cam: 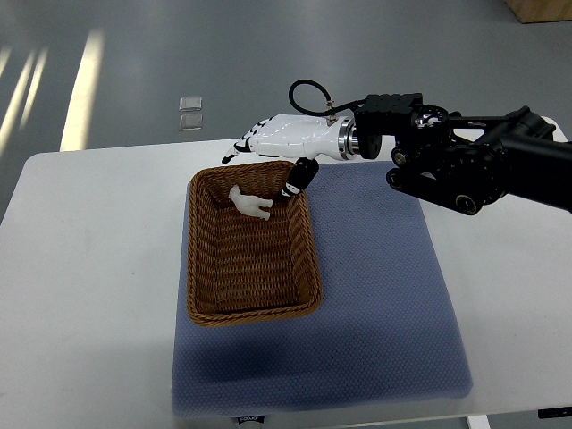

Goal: Place white bear in brown basket with right hand
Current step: 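Open the right hand and withdraw it up from the basket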

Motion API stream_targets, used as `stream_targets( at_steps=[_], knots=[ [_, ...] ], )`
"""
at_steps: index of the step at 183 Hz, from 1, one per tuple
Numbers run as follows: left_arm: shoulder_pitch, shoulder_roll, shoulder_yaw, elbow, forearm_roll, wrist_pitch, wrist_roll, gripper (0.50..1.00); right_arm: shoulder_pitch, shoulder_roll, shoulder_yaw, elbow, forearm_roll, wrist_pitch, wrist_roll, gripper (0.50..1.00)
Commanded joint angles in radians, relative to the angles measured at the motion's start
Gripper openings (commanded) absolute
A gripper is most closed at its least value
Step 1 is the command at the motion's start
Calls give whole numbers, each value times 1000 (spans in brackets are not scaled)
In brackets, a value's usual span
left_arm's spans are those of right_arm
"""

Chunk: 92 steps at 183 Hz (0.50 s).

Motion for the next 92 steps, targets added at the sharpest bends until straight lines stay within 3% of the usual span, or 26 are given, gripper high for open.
stream_targets(
  at_steps=[1,37,63,92],
  knots=[
    [0,0,0,0,0,0,0,1000,-6,-6,9,-7,12,-13,-2,862],
    [0,0,0,1,0,0,0,1000,-98,-25,138,-67,132,-22,-11,862],
    [0,0,1,1,0,0,0,1000,-212,-18,296,-122,250,-68,-14,862],
    [0,0,1,1,0,0,0,1000,-341,-12,510,-152,451,-113,-70,862]
  ],
)
